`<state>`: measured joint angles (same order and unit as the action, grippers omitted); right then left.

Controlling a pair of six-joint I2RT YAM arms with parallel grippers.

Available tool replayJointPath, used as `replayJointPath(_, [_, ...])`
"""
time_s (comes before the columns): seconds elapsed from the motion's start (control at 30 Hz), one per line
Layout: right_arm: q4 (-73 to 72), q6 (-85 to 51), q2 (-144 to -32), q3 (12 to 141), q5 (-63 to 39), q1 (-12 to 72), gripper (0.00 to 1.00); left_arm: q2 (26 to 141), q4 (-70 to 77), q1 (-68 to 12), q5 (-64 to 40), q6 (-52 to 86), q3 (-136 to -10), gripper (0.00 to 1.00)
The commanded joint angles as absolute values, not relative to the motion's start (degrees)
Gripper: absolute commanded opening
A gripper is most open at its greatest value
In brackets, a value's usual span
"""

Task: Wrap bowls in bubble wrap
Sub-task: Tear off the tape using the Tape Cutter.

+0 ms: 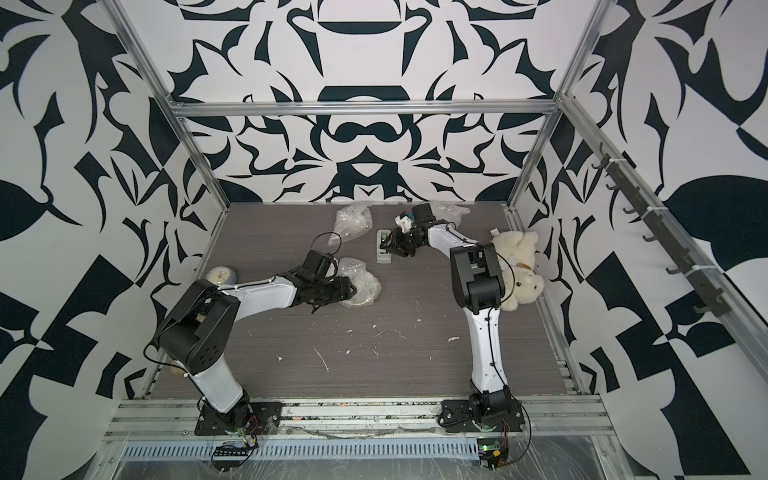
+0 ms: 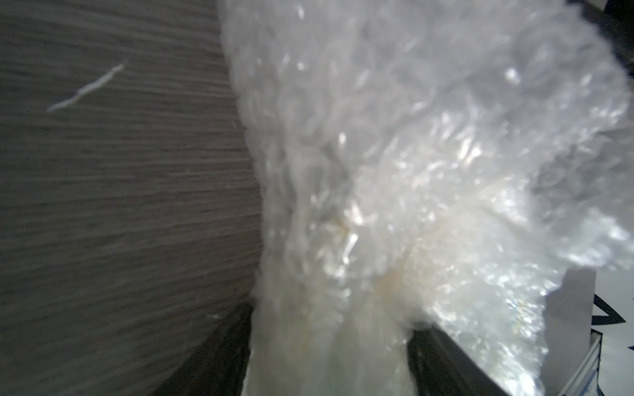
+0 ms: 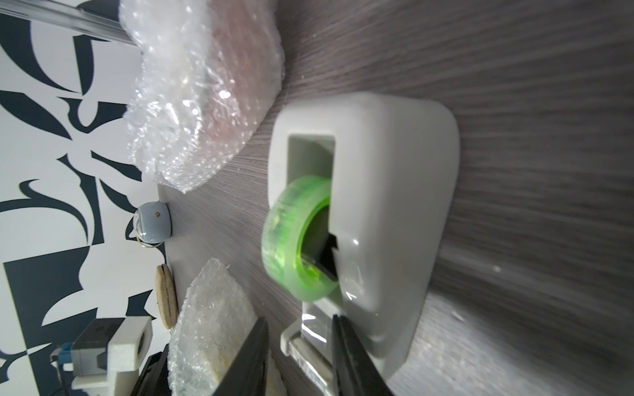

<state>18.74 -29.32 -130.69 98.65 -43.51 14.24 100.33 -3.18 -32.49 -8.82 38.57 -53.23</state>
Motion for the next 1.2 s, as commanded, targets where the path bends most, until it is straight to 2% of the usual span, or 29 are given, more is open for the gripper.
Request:
replayJointPath(0.0, [17.3, -30.7, -132.1, 100.4, -45.0, 14.7, 0.35, 102.2, -8.5, -32.1, -5.9, 38.3, -50.7, 0.72])
replayJointPath(0.43, [15.5, -31.7, -132.0, 99.2, -46.4, 14.5, 0.28, 101.9, -8.9, -31.9, -5.6, 38.1, -50.8, 0.72])
replayJointPath(0.8, [15.8, -31.7, -129.4, 98.5, -46.0, 14.5, 0.00, 101.8, -8.8, -31.9, -5.6, 38.1, -50.7, 0.72])
replayJointPath(1.17, [19.0, -29.6, -120.5, 95.1, -45.3, 16.1, 0.00, 101.9, -9.2, -31.9, -5.8, 37.9, -51.6, 0.72])
